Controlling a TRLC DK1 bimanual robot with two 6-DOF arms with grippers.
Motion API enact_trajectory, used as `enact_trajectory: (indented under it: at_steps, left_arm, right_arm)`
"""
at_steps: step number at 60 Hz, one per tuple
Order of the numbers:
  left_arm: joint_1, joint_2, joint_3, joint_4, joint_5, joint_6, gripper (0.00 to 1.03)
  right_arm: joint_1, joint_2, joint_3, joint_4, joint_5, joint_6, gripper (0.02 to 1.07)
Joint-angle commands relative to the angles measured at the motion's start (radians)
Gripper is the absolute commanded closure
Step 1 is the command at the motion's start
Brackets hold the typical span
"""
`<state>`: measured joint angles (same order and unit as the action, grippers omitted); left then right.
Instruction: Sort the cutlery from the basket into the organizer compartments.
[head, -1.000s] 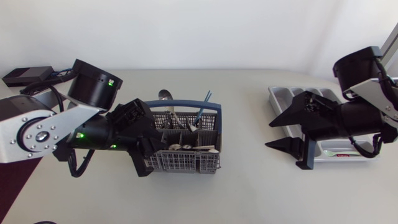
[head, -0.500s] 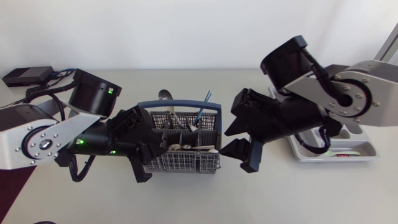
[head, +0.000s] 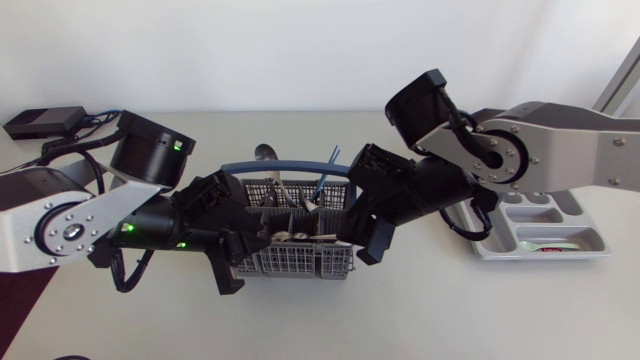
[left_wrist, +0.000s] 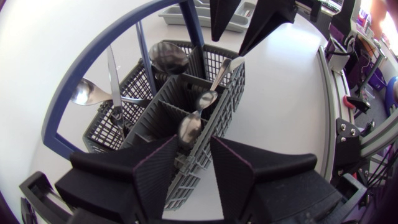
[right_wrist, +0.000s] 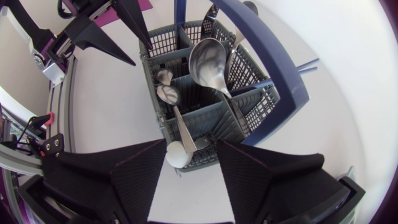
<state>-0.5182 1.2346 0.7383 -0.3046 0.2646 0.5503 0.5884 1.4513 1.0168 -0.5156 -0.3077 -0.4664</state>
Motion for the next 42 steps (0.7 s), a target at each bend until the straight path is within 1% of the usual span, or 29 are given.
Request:
enact_trajectory:
  at_steps: [1, 23, 42]
  left_arm:
    - [-0.013, -0.004, 0.006, 0.002, 0.012, 0.007, 0.65]
    - [-0.031, 0.002, 0.009, -0.002, 0.01, -0.003, 0.65]
    - [-0.034, -0.001, 0.009, -0.007, 0.01, -0.003, 0.65]
  right_arm:
    - [0.01, 0.024, 0.019, 0.012, 0.01, 0.04, 0.52]
    - [0.024, 0.061, 0.025, 0.042, 0.025, 0.072, 0.52]
    - [0.068, 0.107, 0.028, 0.057, 0.084, 0.049, 0.52]
